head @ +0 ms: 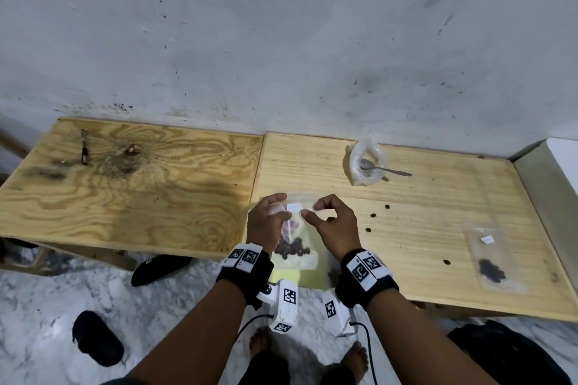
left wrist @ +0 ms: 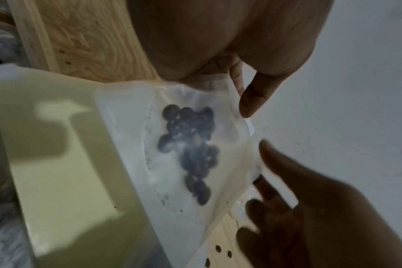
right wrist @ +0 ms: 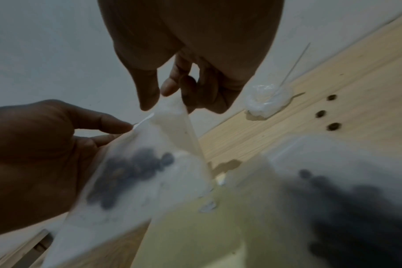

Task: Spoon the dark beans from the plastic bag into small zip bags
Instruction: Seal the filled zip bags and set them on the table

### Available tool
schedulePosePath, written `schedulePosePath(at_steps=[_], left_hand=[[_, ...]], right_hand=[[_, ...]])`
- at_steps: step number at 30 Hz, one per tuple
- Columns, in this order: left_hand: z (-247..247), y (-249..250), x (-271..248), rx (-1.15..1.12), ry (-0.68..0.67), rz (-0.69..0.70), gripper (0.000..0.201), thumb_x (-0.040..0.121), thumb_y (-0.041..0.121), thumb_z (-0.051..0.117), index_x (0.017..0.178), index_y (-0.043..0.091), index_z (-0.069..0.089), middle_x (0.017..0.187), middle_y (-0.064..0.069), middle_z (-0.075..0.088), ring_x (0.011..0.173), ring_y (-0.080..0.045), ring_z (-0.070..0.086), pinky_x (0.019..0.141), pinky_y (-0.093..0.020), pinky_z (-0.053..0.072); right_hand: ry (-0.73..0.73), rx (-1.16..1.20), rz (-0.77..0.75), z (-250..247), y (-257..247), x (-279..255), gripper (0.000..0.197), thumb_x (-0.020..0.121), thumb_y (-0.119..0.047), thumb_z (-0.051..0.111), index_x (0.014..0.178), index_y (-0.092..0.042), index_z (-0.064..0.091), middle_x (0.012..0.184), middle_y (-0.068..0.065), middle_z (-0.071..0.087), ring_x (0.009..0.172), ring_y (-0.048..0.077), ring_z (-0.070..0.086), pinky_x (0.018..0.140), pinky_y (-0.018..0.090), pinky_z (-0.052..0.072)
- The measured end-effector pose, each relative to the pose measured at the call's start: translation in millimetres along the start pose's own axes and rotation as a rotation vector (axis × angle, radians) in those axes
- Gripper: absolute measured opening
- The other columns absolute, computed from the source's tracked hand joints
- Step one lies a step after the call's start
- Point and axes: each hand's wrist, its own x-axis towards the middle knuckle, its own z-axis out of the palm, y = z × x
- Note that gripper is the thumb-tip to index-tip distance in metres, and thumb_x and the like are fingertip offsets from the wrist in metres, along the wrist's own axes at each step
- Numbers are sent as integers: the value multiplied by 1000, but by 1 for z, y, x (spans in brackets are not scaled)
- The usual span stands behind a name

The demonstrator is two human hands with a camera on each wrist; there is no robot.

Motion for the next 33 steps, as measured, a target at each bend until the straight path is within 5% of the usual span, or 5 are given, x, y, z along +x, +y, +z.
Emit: schedulePosePath(at_steps=[6,11,17,21,33], left_hand=[[28,13,-2,-64,-78,-29,48,77,-9,63,118,16,64,122,1,61,113,-14,54,80,-14,44],[83,6,-18,61,-189,39,44,76,-8,68,113,15,67,113,0,64,103,-12,55,84,-19,45],[183,-13,-37,190,-274,-24,39,75,-7,67,102,21,72,91,5,66,90,-18,64,86,-40,56],[265,-20,-51,194,-346,-94,41,74,-2,72,105,25,69,104,2,66,103,-26,66,90,-49,56],[426,-51,-94,274,-499,-245,41,79,0,66,112,24,67,126,-5,62,111,-22,61,93,-45,55]], right_hand=[[-162,1,119,-38,19,-11,23,73,-4,81,84,-19,69,83,3,62,75,16,63,69,27,50],[56,20,137,-94,37,-3,30,72,9,76,86,-17,71,85,9,66,74,21,64,66,26,55],[129,-123,190,-198,70,7,24,74,-8,80,94,-20,74,92,-1,68,86,31,69,78,35,57],[250,-264,237,-269,92,12,26,77,-16,79,101,-23,73,100,-1,65,89,23,64,77,28,47],[262,-549,464,-397,160,23,47,81,-37,74,125,-25,63,137,5,51,116,27,59,93,35,49]])
